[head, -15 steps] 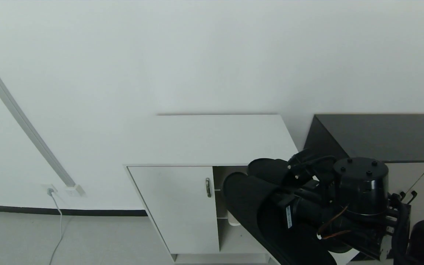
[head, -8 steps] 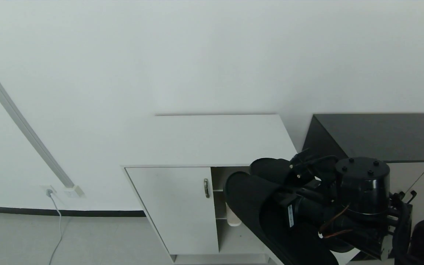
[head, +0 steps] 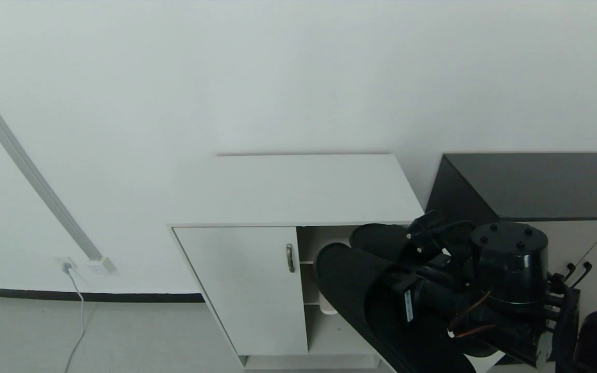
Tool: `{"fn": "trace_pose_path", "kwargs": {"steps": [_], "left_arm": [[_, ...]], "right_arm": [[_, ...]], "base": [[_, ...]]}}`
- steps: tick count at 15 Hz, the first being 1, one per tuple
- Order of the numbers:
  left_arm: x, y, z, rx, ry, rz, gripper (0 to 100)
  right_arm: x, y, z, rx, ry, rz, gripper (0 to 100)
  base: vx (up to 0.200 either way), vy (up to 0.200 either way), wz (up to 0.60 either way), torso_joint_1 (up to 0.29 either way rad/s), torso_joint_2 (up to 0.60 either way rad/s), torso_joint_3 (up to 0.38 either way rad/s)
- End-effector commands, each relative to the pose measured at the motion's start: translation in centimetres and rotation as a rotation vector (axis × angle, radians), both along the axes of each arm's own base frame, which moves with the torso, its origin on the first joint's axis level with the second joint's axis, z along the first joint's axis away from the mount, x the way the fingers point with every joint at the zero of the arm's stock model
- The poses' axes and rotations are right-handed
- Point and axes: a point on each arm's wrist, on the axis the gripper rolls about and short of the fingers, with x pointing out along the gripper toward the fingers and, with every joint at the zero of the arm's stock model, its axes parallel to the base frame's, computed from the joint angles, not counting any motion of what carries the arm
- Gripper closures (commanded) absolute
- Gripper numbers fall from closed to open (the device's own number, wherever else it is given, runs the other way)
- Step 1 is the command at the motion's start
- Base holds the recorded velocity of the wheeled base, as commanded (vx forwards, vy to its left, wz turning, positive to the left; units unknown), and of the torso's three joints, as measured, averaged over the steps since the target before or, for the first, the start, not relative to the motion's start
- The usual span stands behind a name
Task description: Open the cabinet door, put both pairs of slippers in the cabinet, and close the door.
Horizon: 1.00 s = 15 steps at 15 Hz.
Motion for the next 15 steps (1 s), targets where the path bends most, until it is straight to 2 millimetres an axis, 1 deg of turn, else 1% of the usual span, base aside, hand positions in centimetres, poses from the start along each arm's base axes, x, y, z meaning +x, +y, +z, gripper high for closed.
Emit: {"fn": "trace_pose_path", "kwargs": {"steps": [1, 6, 15], "left_arm": [[0.0, 0.0, 0.03, 0.0, 0.0, 0.0, 100], [0.02, 0.0, -0.01, 0.0, 0.001, 0.0, 100], [0.0, 0.0, 0.03, 0.0, 0.0, 0.0, 100]], "right_arm": [[0.01, 0.06, -0.09, -0.002, 0.002, 0.001, 100], [0.01, 0.12, -0.18, -0.004, 0.004, 0.003, 100], [-0.25, 0.29, -0.29, -0.007, 0.007, 0.012, 100]], "base": [[0.0, 0.0, 0.0, -0.168, 0.37, 0.198], [0.0, 0.0, 0.0, -0.174, 0.39, 0.214], [0.0, 0.0, 0.0, -0.221, 0.54, 0.31]]}}
